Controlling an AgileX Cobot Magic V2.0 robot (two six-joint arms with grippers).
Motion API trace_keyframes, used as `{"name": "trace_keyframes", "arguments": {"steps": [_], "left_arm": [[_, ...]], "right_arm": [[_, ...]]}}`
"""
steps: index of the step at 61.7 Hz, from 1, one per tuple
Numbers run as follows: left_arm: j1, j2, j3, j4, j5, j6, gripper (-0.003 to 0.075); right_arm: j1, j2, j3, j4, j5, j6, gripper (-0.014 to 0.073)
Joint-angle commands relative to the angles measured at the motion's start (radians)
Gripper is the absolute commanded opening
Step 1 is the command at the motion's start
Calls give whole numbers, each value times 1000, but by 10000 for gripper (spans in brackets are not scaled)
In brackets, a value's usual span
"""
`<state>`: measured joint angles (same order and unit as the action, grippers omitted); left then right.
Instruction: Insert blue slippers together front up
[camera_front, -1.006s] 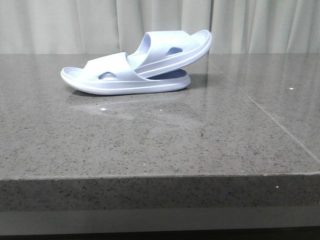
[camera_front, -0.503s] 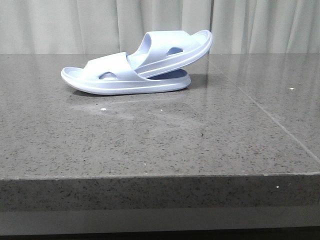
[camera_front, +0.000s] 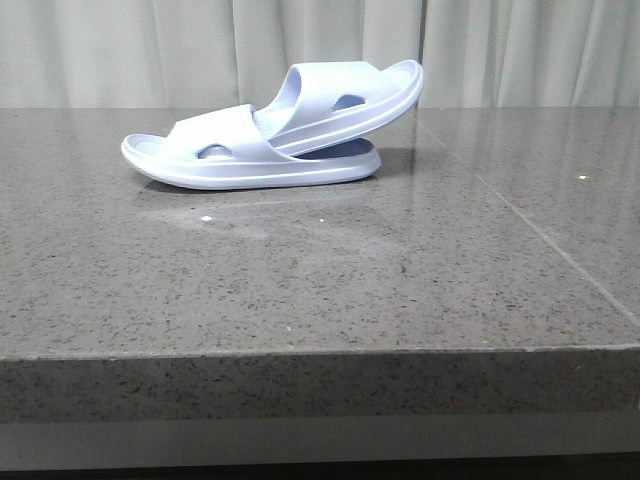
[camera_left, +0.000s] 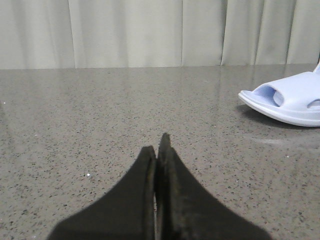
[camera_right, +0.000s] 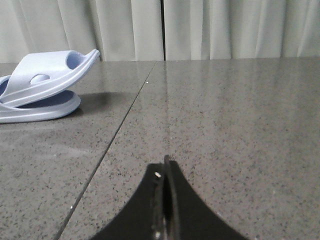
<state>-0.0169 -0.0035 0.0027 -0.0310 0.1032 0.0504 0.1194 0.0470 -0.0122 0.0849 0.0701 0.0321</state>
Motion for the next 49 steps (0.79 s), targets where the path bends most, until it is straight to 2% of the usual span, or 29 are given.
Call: {"name": "trace_keyframes", "arguments": {"steps": [1,18,49], "left_arm": [[0,-16,6,-11,-77,-12,-20],[0,-16,6,-11,-77,-12,-20],[0,-16,6,-11,-77,-12,-20]], "right_arm": [[2,-29,0,-7,-70,4,-106],[-2,-75,34,-5,-10,5,-106],[-2,-74,34,-5,-8,5,-106]]}}
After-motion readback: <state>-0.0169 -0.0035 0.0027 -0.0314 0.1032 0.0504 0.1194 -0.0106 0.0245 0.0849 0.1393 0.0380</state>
